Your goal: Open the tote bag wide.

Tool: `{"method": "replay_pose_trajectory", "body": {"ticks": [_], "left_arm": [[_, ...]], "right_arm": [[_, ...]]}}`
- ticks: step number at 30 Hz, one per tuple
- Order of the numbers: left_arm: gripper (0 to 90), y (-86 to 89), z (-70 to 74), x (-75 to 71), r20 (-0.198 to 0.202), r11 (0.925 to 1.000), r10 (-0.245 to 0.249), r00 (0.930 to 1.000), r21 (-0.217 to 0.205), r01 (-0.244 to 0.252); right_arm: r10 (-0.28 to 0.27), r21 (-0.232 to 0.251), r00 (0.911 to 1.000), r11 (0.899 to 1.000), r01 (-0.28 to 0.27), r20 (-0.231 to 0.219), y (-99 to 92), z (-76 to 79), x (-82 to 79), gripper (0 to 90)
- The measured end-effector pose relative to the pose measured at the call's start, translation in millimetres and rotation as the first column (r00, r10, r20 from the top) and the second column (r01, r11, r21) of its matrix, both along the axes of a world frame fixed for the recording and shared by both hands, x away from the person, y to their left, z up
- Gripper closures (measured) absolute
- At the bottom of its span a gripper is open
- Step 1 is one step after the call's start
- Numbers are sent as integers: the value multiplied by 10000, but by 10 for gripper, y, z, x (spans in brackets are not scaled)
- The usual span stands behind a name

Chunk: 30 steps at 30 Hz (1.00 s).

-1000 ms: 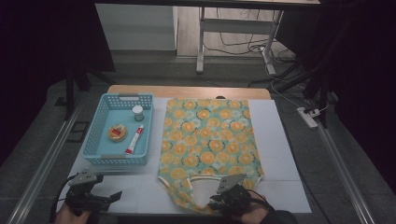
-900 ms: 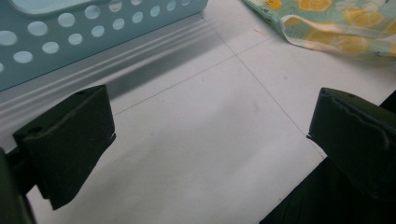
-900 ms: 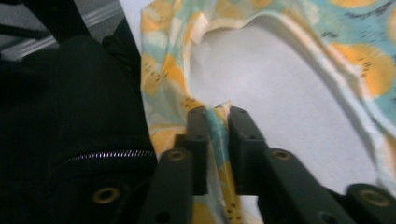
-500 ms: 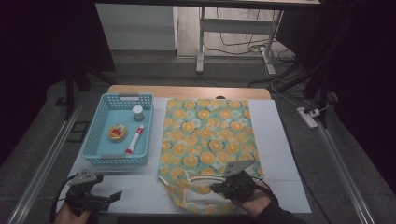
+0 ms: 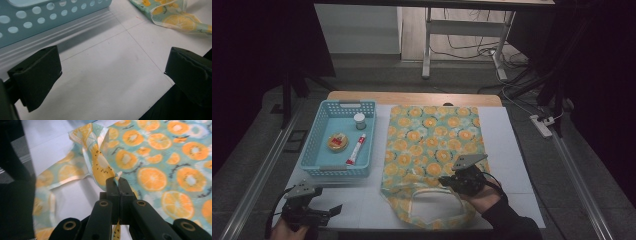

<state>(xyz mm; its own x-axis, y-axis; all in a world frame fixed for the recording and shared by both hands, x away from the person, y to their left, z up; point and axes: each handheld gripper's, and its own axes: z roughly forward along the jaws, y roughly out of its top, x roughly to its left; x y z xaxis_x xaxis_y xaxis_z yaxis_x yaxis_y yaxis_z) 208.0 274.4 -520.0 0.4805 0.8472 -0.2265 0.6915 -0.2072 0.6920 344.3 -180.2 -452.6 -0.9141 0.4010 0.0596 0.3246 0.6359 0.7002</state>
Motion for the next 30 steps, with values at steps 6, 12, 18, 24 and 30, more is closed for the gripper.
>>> {"method": "replay_pose_trajectory", "body": {"ticks": [6,12,18,24,30], "left_arm": [[5,8,1,-1,7,10000,9,10000,-47,-9],[10,11,1,-5,36,10000,34,10000,-77,-34],[13,11,2,-9,64,10000,41,10000,-67,-41],[14,19,1,-11,62,9999,84,9999,-100,-83],[15,24,0,-13,66,9998,82,9999,-154,-81]], "right_arm": [[-452,115,9989,9989,450,153,-10,13,178,896],[-681,209,9976,9974,684,-125,19,21,353,896],[-901,269,9959,9956,899,44,73,54,553,897],[-1127,301,9933,9933,1120,240,142,82,744,896],[-1384,384,9901,9898,1374,232,174,74,926,896]]}}
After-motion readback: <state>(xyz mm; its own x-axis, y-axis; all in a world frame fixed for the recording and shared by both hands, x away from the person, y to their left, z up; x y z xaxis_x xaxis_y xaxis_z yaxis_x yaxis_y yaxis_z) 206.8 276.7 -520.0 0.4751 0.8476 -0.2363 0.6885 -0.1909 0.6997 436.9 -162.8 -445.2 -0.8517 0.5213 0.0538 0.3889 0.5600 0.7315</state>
